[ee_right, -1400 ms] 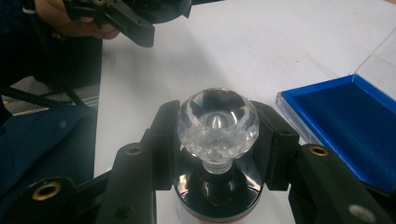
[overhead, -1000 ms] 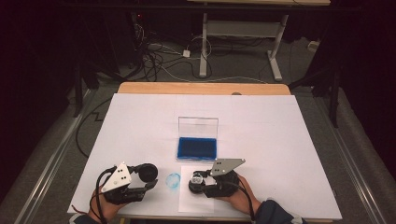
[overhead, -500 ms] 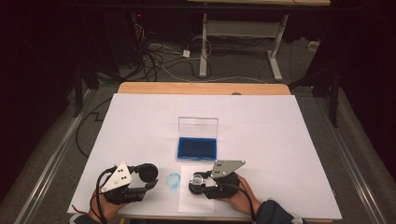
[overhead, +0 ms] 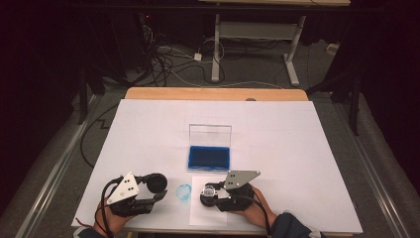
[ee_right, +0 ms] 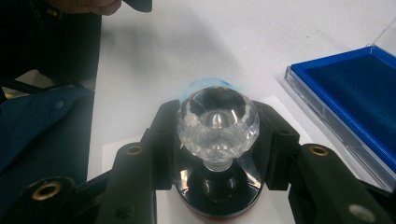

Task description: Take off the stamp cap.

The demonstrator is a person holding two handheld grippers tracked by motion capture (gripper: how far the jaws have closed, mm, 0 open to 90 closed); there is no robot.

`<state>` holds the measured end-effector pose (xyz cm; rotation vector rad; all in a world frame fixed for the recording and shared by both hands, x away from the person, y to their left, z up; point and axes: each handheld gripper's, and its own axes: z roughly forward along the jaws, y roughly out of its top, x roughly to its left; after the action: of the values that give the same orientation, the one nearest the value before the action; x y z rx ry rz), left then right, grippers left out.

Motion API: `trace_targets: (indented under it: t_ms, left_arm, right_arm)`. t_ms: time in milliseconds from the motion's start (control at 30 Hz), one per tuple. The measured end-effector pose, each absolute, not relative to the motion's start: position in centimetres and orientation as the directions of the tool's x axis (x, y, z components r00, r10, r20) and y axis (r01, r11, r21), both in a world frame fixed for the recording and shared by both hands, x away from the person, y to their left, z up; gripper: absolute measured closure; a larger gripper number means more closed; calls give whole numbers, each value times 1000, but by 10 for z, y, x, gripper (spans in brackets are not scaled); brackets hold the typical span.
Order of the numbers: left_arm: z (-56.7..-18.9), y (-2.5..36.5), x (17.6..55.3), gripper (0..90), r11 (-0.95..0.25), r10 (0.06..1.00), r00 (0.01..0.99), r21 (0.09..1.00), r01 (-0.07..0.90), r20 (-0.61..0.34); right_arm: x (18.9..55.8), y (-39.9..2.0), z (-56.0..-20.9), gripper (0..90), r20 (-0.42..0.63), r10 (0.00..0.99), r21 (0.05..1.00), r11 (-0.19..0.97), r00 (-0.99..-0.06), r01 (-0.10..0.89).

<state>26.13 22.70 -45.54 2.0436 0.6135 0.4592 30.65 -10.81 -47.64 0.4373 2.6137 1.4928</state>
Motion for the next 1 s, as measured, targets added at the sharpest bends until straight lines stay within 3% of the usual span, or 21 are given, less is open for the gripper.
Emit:
trace_targets:
  t_ms: [633, 1000]
  left_arm:
    - [-455, 228, 262, 364, -450, 587, 806, 859, 243, 80]
    - [-455, 227, 262, 364, -453, 584, 808, 858, 242, 80]
  right_arm:
    - [304, -109, -456, 568, 44, 292, 879, 443, -955, 176]
    - [306, -108, -467, 568, 57, 293, 865, 463, -955, 194]
